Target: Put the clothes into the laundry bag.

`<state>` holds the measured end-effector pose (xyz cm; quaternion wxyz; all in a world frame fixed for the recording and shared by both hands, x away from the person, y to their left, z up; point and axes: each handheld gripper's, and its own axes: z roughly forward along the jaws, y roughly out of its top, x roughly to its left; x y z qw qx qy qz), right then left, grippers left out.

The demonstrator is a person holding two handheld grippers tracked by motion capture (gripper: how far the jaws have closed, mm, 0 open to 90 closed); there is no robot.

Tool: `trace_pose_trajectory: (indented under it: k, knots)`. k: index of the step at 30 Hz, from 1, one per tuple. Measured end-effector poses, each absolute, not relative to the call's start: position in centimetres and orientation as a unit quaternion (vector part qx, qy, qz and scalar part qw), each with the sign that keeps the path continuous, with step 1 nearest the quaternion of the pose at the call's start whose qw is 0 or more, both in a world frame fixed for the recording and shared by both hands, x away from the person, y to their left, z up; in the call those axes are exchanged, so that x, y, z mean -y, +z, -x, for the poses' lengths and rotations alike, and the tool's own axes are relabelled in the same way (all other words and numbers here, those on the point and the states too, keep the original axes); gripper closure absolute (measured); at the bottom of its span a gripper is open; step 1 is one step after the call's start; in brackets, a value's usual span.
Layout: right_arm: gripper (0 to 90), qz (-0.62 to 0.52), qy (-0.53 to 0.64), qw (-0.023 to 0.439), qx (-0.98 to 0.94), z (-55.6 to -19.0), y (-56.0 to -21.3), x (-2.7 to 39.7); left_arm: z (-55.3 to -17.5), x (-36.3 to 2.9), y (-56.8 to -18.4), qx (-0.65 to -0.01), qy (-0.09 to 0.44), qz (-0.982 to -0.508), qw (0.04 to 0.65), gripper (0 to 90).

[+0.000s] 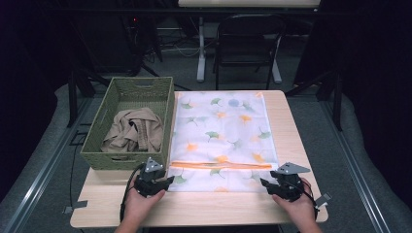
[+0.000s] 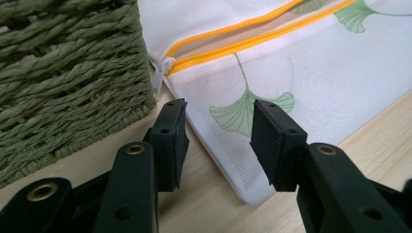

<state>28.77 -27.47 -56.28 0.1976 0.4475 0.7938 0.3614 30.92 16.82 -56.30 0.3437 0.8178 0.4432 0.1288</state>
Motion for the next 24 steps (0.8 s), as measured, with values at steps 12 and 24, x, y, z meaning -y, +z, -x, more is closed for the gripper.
trace_pose_trajectory:
  k: [12,24]
  knots:
    - [48.1,-0.442,0.377,0.213,-0.786,-28.8,-55.9,27.4,-30.6,-17.2,-55.7,-0.452,0.125,-0.806,0.360,54.2]
    - [46.9,-0.440,0.378,0.206,-0.788,-29.1,-55.9,27.4,-29.6,-18.7,-53.4,-0.457,0.107,-0.791,0.393,53.6]
